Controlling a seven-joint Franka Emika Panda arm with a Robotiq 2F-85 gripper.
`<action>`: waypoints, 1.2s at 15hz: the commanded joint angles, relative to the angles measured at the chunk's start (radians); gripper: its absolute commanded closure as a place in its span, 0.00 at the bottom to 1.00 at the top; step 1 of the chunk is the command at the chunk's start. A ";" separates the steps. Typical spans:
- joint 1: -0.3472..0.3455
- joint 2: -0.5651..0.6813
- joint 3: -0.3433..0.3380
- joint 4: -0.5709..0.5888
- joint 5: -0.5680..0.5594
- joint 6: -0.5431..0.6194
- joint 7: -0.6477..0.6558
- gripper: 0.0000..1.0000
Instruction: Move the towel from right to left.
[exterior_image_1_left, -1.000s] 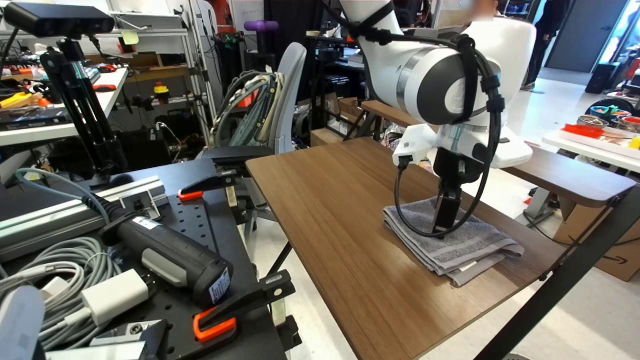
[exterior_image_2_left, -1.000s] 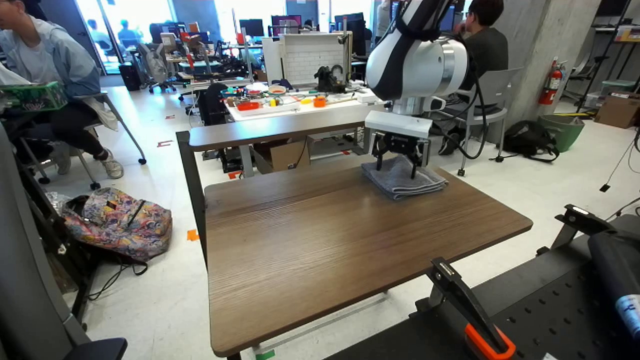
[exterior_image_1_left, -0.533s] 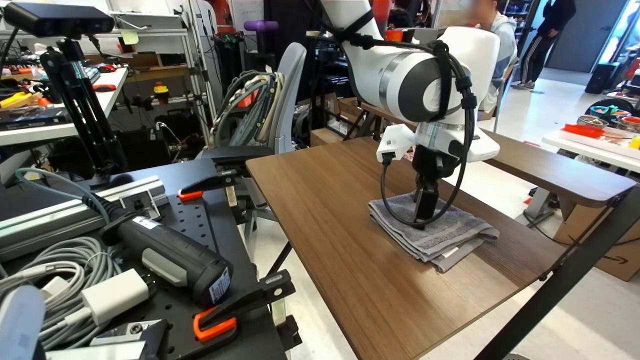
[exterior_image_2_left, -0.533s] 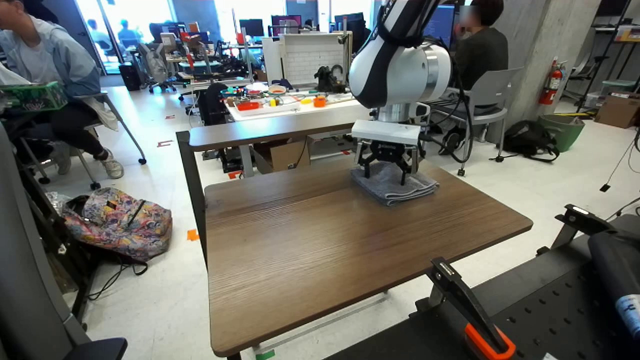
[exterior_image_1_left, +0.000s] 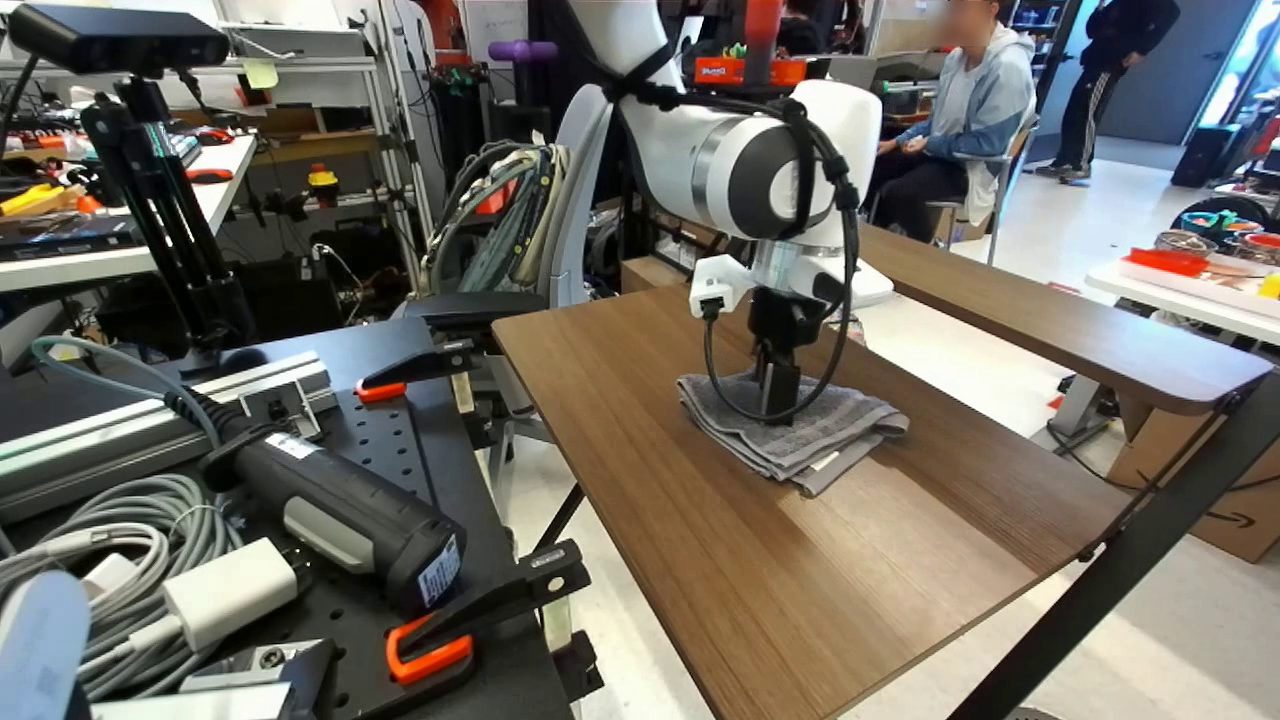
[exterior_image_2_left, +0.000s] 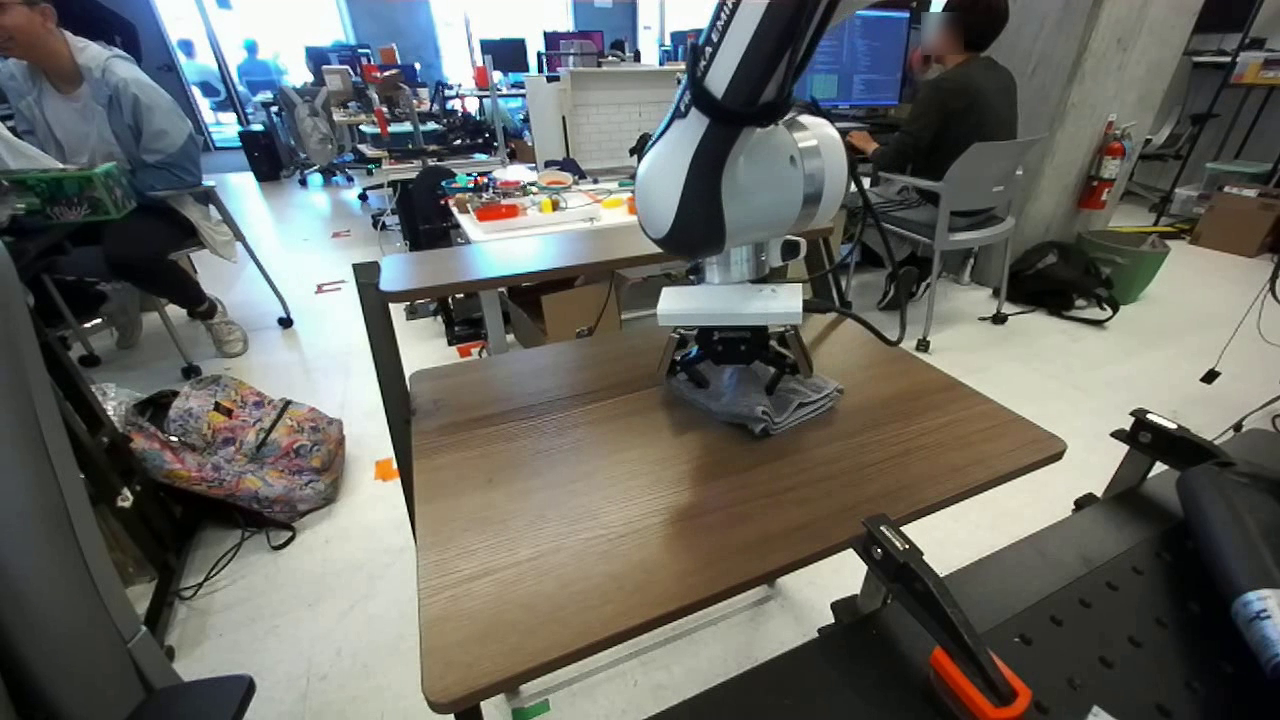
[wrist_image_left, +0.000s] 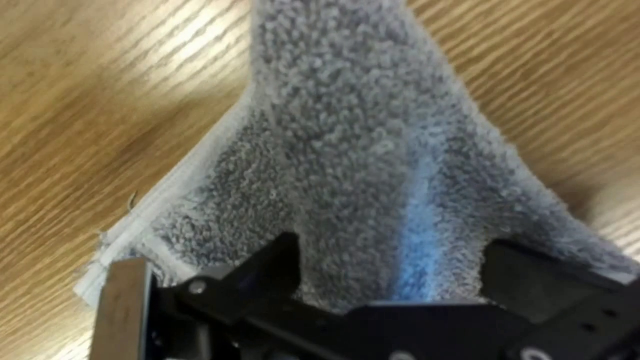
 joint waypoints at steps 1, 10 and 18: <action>0.082 0.018 -0.005 -0.016 -0.045 -0.011 -0.010 0.00; 0.259 0.017 0.015 -0.007 -0.124 -0.007 -0.001 0.00; 0.348 -0.153 0.013 -0.148 -0.143 0.053 0.040 0.00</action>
